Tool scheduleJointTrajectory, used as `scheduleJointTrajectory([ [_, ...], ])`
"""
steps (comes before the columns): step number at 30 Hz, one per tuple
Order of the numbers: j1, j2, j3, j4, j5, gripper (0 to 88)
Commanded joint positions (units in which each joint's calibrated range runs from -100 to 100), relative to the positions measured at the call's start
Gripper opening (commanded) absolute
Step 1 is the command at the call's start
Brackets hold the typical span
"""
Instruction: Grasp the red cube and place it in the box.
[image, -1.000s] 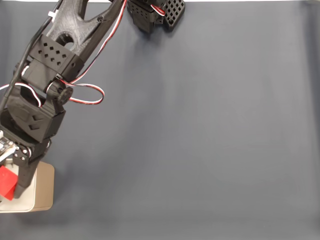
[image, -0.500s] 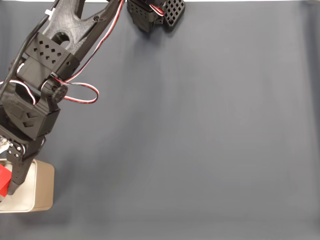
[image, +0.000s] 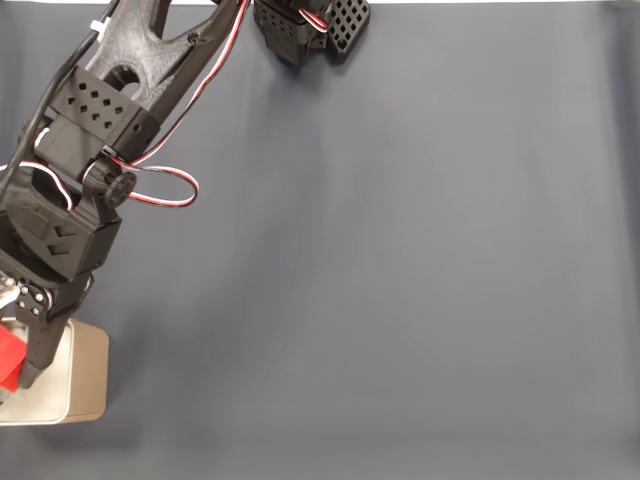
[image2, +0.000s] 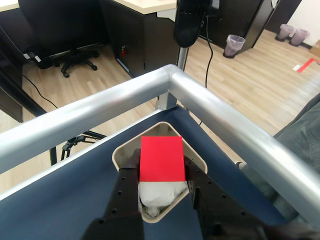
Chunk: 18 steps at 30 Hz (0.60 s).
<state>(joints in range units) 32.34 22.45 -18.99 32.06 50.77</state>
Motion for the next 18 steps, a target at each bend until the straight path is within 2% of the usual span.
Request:
scheduleJointTrajectory([
  [1,0.5,-2.1,-2.6,2.0,-1.2,38.4],
  [4,0.7,-2.4,-3.1,2.9,-1.0,49.8],
  [7,0.8,-2.4,-3.0,3.3,0.3,55.8],
  [18,1.0,-2.4,-3.0,1.8,0.8,59.8],
])
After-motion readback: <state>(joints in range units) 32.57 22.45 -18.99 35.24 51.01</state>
